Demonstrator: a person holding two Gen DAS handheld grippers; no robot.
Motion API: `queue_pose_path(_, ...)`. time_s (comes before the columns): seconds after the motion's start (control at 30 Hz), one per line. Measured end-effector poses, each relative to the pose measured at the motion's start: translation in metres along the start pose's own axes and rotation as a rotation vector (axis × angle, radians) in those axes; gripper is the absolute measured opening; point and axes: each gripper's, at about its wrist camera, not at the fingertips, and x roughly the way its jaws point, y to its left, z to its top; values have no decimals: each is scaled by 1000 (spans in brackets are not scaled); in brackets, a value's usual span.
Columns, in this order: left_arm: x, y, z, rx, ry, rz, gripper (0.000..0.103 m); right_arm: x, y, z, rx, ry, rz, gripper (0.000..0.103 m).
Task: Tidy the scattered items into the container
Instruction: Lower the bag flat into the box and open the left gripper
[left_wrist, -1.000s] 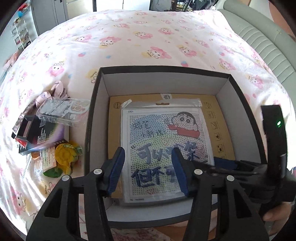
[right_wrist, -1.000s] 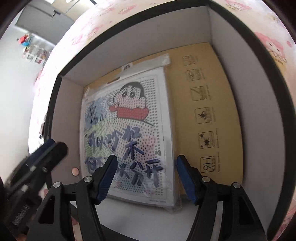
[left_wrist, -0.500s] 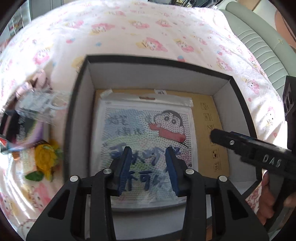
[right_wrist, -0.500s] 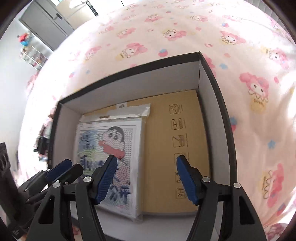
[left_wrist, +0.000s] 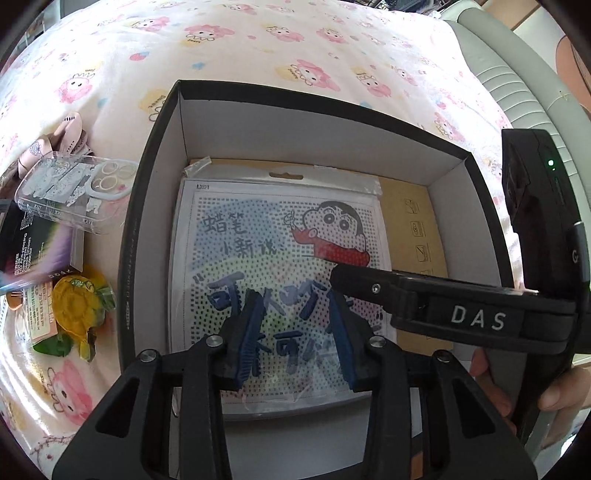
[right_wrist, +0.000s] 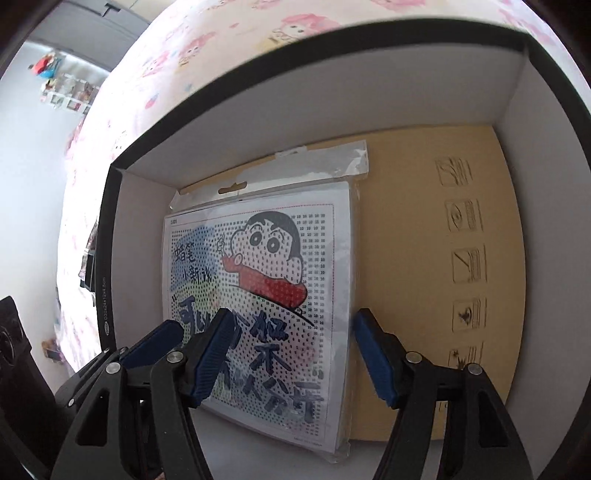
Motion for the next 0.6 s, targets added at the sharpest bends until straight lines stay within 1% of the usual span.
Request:
queue_pose_path(0.1,-3,2,8,-2,-1,-7,37,-15,-7,-1,-6,-25,11,65)
queue_pose_path(0.13,-4,1,14,1,-9,0,37,-23,-10,-2,-4,-53,-6,65)
queue_pose_path(0.2,-4,-2,28,5,-18,9,37,-36,-16,-2,-22,-102,-81,65)
queue_pose_path(0.23,-2,-2,37,2,-14,10,38,-40,-18,-1,-36,-113,-117,65)
queue_pose_path(0.33,7,-2,63,-12,-5,57,38,-40,-31,9,-33,-99,-163,65)
queue_pose_path(0.37,10,-4,70,-10,-7,81,38,-39,-24,23,-20,-98,-164,65)
queue_pose_path(0.4,14,-6,76,-12,-9,93,38,-39,-27,26,-12,-97,-156,65)
queue_pose_path(0.47,23,-1,89,-27,-3,80,38,-37,-31,29,-7,-92,-140,65)
queue_pose_path(0.5,29,3,94,-37,8,90,38,-35,-32,29,-11,-86,-132,65)
queue_pose_path(0.57,41,10,97,-43,33,98,38,-29,-33,28,-28,-63,-116,63)
queue_pose_path(0.6,51,10,100,-46,50,90,38,-25,-33,27,-37,-49,-106,62)
